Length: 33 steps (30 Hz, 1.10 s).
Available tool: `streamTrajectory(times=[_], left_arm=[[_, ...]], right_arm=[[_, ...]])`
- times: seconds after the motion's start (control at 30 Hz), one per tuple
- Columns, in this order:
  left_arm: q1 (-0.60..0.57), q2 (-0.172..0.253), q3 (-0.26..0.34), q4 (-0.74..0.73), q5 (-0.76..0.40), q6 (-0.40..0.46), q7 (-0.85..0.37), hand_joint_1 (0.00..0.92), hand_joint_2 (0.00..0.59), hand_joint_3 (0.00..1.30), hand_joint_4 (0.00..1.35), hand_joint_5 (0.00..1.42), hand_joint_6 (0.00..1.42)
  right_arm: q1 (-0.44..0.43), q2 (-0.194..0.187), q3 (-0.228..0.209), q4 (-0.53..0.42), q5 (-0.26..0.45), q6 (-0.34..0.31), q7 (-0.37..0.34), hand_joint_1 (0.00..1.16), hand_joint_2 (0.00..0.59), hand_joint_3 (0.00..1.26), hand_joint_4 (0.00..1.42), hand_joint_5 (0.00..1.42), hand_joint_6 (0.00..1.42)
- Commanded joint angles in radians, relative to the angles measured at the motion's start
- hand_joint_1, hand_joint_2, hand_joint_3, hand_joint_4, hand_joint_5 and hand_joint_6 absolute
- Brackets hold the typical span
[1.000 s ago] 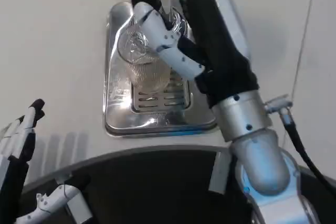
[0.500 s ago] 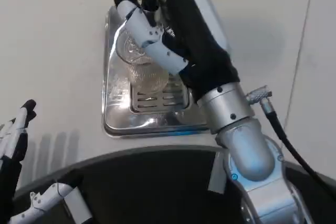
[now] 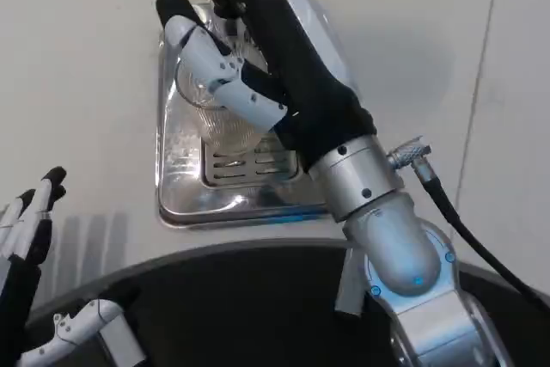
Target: Grasp the cup under the faucet to collect the drink, then remove the cup.
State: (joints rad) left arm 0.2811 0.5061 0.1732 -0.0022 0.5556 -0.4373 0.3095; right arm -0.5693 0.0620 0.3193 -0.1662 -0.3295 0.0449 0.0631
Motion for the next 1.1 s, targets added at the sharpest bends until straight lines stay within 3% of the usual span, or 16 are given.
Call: streamTrajectory(times=[0.03,0.2,0.33,0.5,0.77,1.03,1.1], left_arm=[[0.011,0.0,0.005,0.007,0.014,0.012,0.0,0.0,0.089,0.0,0.0,0.03,0.05],[0.01,0.002,-0.006,0.0,0.023,0.032,-0.017,0.0,0.071,0.0,0.0,0.0,0.04],[0.006,0.0,-0.013,-0.001,0.027,0.038,-0.02,0.0,0.066,0.0,0.0,0.0,0.01],[0.005,-0.005,-0.015,-0.008,0.03,0.045,-0.016,0.0,0.067,0.0,0.0,0.0,0.01],[-0.008,-0.009,-0.014,-0.008,0.029,0.06,-0.014,0.0,0.061,0.0,0.0,0.0,0.01],[-0.104,-0.013,-0.016,0.034,0.007,0.062,-0.007,0.005,0.052,0.0,0.0,0.03,0.07],[-0.145,0.0,-0.029,0.065,-0.012,0.039,-0.029,0.106,0.079,0.0,0.0,0.04,0.08]], right_arm=[[-0.039,-0.009,0.05,0.015,-0.033,0.035,0.054,0.3,0.487,0.0,0.0,0.0,0.0],[-0.055,-0.04,0.072,0.005,-0.097,0.081,0.072,0.26,0.48,0.0,0.0,0.0,0.0],[-0.065,-0.088,0.11,-0.021,-0.188,0.116,0.108,0.22,0.469,0.0,0.0,0.0,0.0],[-0.059,-0.128,0.14,-0.038,-0.271,0.122,0.122,0.21,0.471,0.0,0.0,0.0,0.0],[-0.055,-0.161,0.14,-0.024,-0.315,0.107,0.122,0.21,0.486,0.0,0.0,0.0,0.0],[-0.042,-0.156,0.124,-0.038,-0.309,0.116,0.121,0.2,0.477,0.0,0.0,0.0,0.0],[-0.041,-0.151,0.127,-0.044,-0.311,0.123,0.122,0.2,0.475,0.0,0.0,0.0,0.0]])
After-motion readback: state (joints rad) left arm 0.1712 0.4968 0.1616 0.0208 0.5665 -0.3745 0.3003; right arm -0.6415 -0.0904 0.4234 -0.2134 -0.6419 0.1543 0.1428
